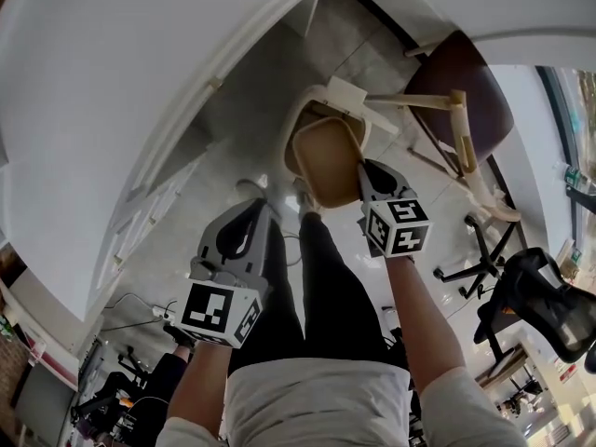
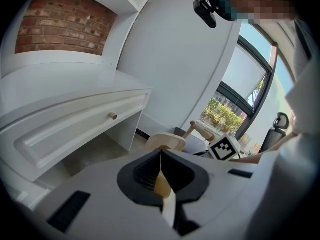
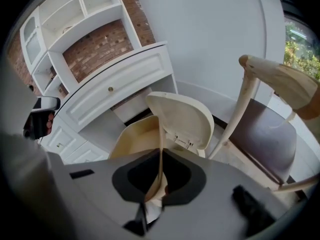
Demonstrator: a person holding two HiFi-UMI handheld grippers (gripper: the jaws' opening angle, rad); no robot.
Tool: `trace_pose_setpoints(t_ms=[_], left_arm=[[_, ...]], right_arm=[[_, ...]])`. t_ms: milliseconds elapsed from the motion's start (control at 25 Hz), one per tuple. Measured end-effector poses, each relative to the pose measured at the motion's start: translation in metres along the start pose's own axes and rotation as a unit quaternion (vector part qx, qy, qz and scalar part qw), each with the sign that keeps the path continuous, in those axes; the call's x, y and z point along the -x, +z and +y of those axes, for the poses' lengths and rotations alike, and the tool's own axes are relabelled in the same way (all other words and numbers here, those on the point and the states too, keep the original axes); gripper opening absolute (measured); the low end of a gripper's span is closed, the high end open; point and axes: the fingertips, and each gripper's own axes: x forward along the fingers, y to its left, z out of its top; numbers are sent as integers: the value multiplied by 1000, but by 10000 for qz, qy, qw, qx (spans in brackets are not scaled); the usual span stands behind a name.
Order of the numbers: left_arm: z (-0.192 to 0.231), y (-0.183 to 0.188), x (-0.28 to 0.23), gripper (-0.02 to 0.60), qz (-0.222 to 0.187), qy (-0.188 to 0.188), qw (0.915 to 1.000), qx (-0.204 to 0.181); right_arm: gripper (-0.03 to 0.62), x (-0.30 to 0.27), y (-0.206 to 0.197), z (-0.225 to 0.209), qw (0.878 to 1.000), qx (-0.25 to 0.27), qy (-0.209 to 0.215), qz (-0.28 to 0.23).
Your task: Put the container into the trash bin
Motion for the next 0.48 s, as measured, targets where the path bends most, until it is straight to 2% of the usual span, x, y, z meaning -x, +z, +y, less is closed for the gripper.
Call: trace_pose_setpoints(t_ms=[480], left_arm=[[10,-15,-15,17,48,-26,9999,104]], right_arm=[[37,-43,-27,-16,9991,-126,-253,312]])
